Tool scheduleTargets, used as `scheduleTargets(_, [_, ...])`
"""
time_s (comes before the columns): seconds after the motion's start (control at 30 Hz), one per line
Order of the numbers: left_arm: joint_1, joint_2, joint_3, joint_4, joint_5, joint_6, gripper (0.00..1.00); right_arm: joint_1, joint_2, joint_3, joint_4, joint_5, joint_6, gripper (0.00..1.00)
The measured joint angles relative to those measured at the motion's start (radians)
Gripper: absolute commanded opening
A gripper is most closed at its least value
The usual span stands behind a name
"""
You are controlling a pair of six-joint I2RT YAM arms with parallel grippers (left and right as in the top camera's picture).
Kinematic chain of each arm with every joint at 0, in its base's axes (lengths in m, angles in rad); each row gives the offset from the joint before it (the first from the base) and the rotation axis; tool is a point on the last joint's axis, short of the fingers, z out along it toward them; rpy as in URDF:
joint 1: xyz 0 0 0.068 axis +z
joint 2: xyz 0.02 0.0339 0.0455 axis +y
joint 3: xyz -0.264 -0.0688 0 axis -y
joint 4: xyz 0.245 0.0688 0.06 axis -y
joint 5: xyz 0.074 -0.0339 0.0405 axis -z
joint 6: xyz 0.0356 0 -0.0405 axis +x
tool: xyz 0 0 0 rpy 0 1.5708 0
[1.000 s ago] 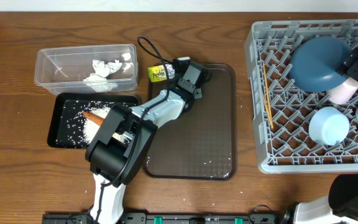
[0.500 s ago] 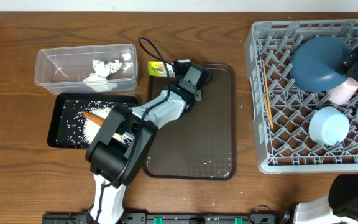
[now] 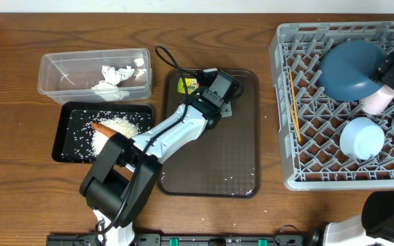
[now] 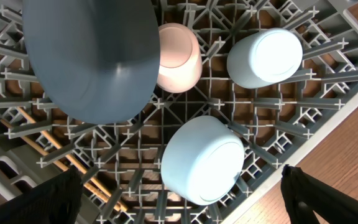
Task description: Sort waste into correct bins and load items into the dishwasher rack
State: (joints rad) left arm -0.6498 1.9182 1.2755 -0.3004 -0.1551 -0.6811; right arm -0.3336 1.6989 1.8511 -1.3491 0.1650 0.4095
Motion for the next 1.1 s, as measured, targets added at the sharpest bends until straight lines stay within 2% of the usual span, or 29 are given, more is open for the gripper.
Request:
scheduleTargets(0.03, [0.000,0.000,0.000,-0.005,0.003,-0.005,0.07,0.000,0.000,0.000,0.000,0.000,0.000,0.99])
scheduleTargets(0.07, [0.000,0.000,0.000,-0.005,0.004,-0.009,0.14,0.000,0.000,0.000,0.000,0.000,0.000,0.99])
scheduleTargets(0.17, [0.000,0.000,0.000,-0.007,0.013,-0.036,0.50,0.000,0.000,0.000,0.000,0.000,0.000,0.99])
scheduleTargets(0.27, [0.000,0.000,0.000,-0.007,0.018,-0.072,0.73,0.000,0.000,0.000,0.000,0.000,0.000,0.99])
scheduleTargets(0.3, [0.000,0.000,0.000,-0.007,0.018,-0.095,0.77,0.000,0.000,0.000,0.000,0.000,0.000,0.99])
scheduleTargets(0.43, [0.005,0.000,0.000,-0.006,0.019,-0.188,0.83,0.000,0.000,0.000,0.000,0.000,0.000,0.99])
scheduleTargets(0.77, [0.097,0.004,0.000,0.036,0.021,-0.473,0.84,0.000,0.000,0.000,0.000,0.000,0.000,0.99])
scheduleTargets(1.1, [0.110,0.008,0.000,0.074,0.054,-0.566,0.83,0.000,0.000,0.000,0.000,0.000,0.000,0.99])
